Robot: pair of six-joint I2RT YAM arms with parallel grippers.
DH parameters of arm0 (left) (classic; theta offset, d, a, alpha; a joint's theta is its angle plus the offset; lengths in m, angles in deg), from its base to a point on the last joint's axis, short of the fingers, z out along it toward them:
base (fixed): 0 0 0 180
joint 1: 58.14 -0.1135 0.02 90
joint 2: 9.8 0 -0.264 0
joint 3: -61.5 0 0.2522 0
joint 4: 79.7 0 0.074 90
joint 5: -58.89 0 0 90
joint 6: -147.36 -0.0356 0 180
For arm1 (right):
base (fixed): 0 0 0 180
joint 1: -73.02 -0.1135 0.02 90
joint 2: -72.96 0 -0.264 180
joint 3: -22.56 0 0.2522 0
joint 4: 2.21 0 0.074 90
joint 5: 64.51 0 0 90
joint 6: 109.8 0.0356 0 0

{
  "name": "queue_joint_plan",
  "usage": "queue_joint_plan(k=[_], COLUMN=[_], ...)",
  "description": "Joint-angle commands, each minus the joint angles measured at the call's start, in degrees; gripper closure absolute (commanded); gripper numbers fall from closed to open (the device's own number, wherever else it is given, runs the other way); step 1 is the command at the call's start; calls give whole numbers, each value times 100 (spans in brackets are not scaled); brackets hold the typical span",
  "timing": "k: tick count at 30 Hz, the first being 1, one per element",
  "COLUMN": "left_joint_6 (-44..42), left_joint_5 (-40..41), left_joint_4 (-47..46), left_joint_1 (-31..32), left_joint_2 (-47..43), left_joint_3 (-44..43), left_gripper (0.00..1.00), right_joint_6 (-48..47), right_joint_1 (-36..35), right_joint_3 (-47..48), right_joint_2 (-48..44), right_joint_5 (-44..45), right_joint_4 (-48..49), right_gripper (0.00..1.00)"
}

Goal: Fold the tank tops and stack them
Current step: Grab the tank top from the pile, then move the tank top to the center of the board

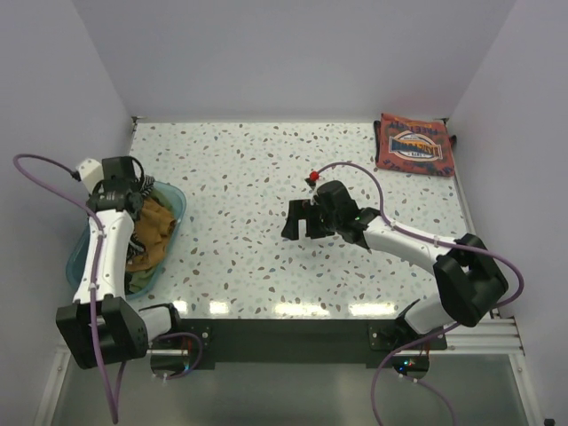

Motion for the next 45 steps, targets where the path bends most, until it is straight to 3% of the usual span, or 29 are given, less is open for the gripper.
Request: queue_joint_plan(k=[1, 6, 13, 17, 19, 21, 24, 30, 34, 36, 38, 42, 45], left_joint_6=[-221, -476, -871, -1170, -1258, -1337, -1399, -1461, -1654, -1558, -1435, -796, -259], left_joint_5=[454, 16, -1441, -1400, -1304, -1251, -1294, -1672, -1594, -1916, -2147, -1209, -1599], left_joint_4=[119, 120, -660, -750, -515, -268, -336, -1426, -1602, -1681, -1795, -1842, -1970], left_joint_1=[-45, -27, 104, 1131, 1683, 1993, 2459, 3434, 4644, 4885, 4921, 4738, 3554], left_joint_2=[-150, 69, 816, 1710, 2124, 2775, 3225, 2260, 1733, 1565, 1144, 475, 412], left_joint_3=[-1270, -2826, -4244, -5429, -6544, -7796, -8603, -7043, -6330, -5779, -4762, -2749, -1436], left_gripper=[100, 100, 100, 100, 100, 100, 100, 100, 100, 100, 100, 89, 87], right_joint_6=[5, -100, -145, -232, -259, -303, -320, -487, -584, -619, -645, -549, -452], right_joint_1=[-11, -11, -11, 7, 85, 147, 332, 517, 534, 534, 534, 534, 534], right_joint_3=[199, 559, 1182, 1596, 1902, 2105, 2422, 2371, 2081, 1888, 1694, 1010, 535], right_joint_2=[-88, -202, -290, -334, -360, -413, -571, -1088, -1510, -1713, -1977, -2311, -2408], right_joint_5=[-107, -20, 384, 989, 1201, 1473, 1667, 2098, 2581, 2713, 2801, 3056, 3179], right_joint_4=[38, -261, -604, -780, -937, -1052, -1193, -1246, -1185, -1167, -1088, -1000, -1053], right_gripper=[2, 2, 2, 2, 2, 1, 1, 1, 1, 1, 1, 1, 2])
